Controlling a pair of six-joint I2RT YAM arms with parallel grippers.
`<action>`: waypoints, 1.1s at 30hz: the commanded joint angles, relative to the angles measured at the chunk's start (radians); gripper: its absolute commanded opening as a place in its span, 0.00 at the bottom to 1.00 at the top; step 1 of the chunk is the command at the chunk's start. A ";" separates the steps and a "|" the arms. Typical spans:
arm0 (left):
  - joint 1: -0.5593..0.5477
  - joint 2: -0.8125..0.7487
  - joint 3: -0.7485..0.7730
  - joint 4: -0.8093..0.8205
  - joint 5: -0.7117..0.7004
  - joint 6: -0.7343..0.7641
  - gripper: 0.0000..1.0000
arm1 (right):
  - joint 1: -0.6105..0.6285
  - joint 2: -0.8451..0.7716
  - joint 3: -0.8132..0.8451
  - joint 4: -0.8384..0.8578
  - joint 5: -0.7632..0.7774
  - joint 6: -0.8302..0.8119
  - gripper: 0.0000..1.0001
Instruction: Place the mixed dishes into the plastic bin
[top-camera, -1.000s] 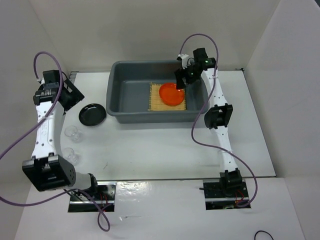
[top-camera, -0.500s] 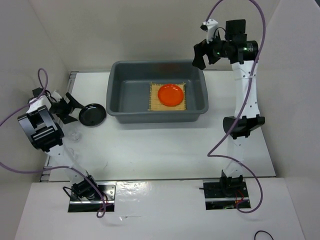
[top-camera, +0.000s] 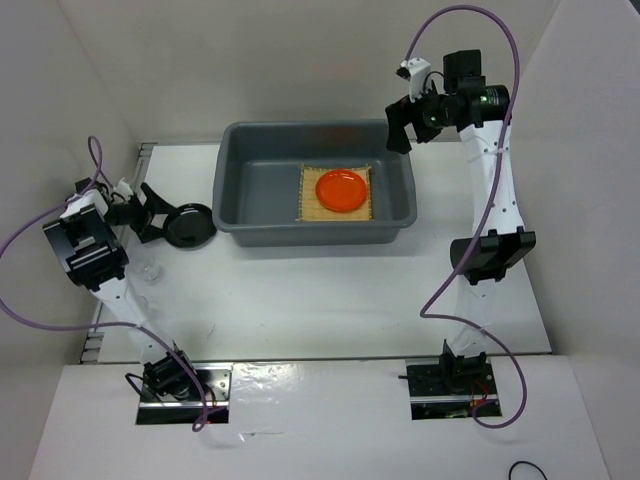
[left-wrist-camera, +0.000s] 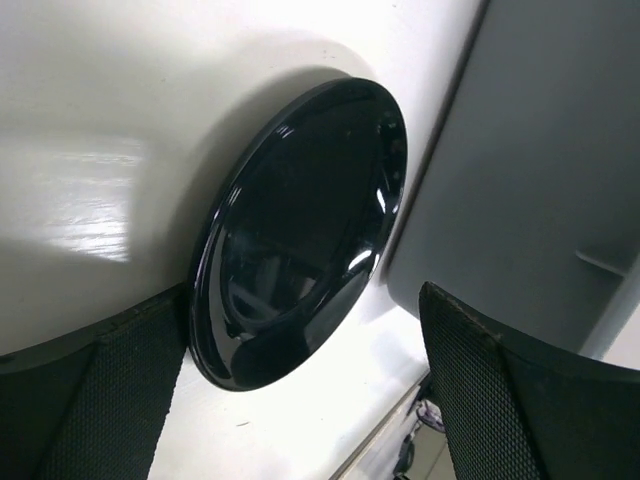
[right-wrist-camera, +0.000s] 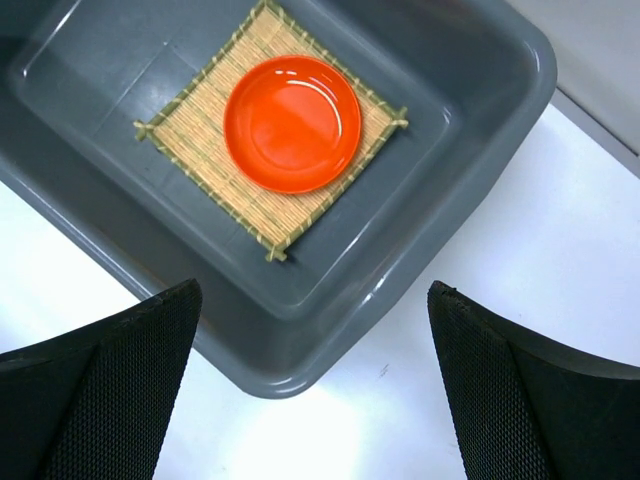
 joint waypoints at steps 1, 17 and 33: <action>0.004 0.050 0.004 0.011 0.063 0.064 0.98 | 0.003 -0.084 -0.015 -0.004 0.028 -0.013 0.98; -0.037 0.160 0.018 0.020 0.297 0.073 0.37 | -0.006 -0.103 -0.024 -0.004 0.065 -0.013 0.98; -0.016 -0.145 0.137 0.113 0.046 -0.238 0.00 | -0.015 -0.127 -0.075 -0.004 0.075 -0.022 0.98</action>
